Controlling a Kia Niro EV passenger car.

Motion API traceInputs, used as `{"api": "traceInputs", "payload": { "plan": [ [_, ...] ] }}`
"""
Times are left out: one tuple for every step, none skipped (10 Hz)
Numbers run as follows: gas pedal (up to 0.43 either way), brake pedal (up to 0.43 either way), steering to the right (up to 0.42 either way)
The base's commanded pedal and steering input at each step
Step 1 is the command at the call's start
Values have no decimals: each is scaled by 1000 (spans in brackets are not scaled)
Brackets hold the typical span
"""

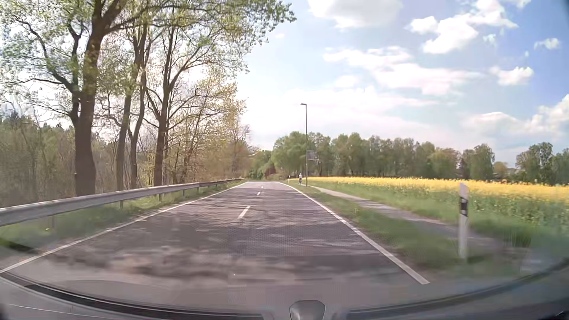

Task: Follow the waypoints while adhering to traffic rules and regulations

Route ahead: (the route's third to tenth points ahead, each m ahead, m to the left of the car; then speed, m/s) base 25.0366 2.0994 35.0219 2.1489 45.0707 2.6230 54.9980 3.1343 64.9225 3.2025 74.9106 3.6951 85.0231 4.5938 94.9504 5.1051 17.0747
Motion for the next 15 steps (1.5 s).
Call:
{"api": "traceInputs", "payload": {
  "plan": [
    [87, 0, -6],
    [87, 0, -6],
    [87, 0, -6],
    [87, 0, -6],
    [87, 0, -6],
    [87, 0, -6],
    [87, 0, -6],
    [87, 0, -6],
    [87, 0, -6],
    [87, 0, -7],
    [87, 0, -7],
    [87, 0, -8],
    [87, 0, -9],
    [87, 0, -10],
    [87, 0, -10]
  ]
}}
